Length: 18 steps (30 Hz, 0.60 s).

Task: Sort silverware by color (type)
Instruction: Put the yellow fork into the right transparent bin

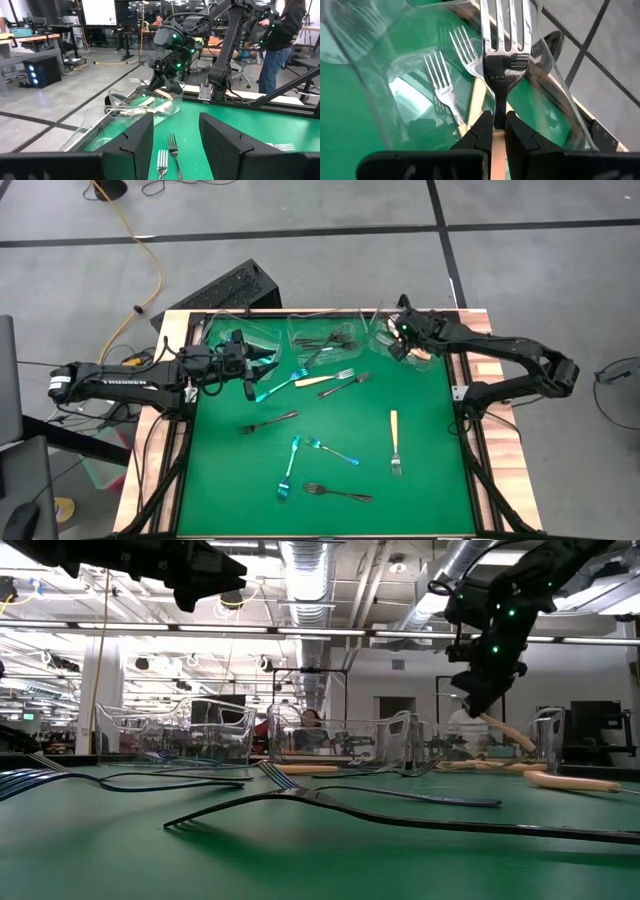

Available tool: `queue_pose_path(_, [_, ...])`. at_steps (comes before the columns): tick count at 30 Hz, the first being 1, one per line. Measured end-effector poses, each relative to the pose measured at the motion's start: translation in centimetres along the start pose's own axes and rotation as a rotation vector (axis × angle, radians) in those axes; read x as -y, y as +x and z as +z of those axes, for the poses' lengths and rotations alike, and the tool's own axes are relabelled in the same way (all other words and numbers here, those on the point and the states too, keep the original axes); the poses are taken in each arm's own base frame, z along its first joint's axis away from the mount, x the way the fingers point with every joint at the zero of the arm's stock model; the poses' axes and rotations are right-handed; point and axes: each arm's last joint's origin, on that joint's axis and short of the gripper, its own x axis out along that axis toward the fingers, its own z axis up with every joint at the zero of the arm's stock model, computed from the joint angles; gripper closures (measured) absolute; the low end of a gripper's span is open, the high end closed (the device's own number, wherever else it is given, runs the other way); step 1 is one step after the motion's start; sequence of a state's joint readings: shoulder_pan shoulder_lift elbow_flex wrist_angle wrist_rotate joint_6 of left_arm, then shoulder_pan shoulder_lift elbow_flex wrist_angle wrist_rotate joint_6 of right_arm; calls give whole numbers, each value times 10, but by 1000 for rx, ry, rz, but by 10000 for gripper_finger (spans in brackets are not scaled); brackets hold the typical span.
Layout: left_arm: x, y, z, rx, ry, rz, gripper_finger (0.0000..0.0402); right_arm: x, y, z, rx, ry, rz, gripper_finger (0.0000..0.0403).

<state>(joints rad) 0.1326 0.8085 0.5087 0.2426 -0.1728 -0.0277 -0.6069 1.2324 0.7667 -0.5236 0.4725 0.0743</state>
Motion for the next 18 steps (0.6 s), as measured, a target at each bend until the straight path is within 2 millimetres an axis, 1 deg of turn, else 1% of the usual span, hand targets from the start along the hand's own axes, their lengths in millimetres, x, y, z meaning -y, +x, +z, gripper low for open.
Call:
queue_pose_path(13, [0,0,0,-2,0,4,257,8,6,2,12,32,54,355])
queue_pose_path(18, [0,0,-2,-20,3,5,257,8,6,1,-1,37,54,333])
